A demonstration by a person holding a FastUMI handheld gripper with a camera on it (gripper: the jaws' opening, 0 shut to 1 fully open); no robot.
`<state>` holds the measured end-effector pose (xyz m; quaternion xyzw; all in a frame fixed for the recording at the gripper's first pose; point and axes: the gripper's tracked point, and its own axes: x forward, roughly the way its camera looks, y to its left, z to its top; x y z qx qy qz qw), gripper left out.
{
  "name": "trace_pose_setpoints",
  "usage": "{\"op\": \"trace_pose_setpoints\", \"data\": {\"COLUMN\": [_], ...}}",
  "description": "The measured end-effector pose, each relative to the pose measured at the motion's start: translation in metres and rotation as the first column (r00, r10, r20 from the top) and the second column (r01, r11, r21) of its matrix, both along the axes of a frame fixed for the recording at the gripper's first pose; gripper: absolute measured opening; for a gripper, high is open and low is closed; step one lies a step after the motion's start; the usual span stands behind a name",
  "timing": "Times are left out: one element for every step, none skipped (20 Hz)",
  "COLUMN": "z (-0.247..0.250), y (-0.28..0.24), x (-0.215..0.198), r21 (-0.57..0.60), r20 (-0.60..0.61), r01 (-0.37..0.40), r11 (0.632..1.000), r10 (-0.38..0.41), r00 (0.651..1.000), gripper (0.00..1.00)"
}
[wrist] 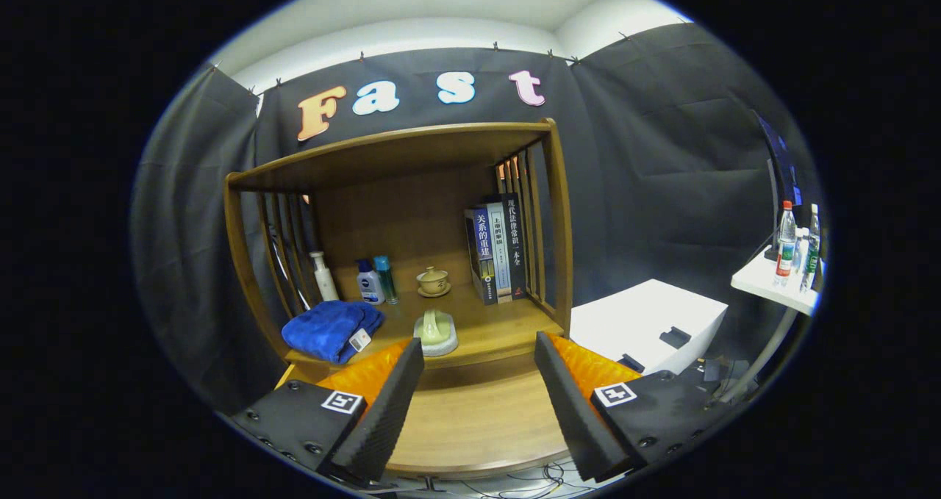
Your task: Pull open the drawer, take out the items inside it, and place them on the countertop above the cabinet.
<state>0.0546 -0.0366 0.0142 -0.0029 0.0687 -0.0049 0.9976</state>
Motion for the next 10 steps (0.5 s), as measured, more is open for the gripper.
{"op": "trace_pose_setpoints", "data": {"z": [-0.004,-0.009,-0.012,-0.016,-0.023,-0.029,-0.035,-0.044,-0.052,-0.063], "y": [-0.004,-0.009,-0.013,-0.015,-0.017,-0.020,-0.022,-0.024,-0.029,-0.033], "x": [-0.006,-0.012,-0.020,-0.026,-0.033,-0.039,-0.044,-0.050,-0.054,-0.060], "r21": [0.003,0.011,0.026,0.041,0.046,0.039,0.015,-0.023,-0.064,-0.091], "r20": [0.017,0.035,0.059,0.080,0.100,0.124,0.143,0.156,0.160,0.156], "r01": [0.000,0.006,0.007,0.000,-0.010,-0.019,-0.030,-0.031,-0.027,-0.021], "r11": [1.000,1.000,1.000,0.999,0.999,0.999,0.999,0.999,0.998,0.996], "r10": [0.000,-0.006,-0.009,-0.003,0.005,0.014,0.027,0.034,0.037,0.035], "r00": [1.000,0.999,0.998,0.997,0.995,0.992,0.989,0.987,0.986,0.987], "gripper": [0.99,0.99,0.98,0.99,0.99,0.98,0.98,0.98,0.98,0.99]}}
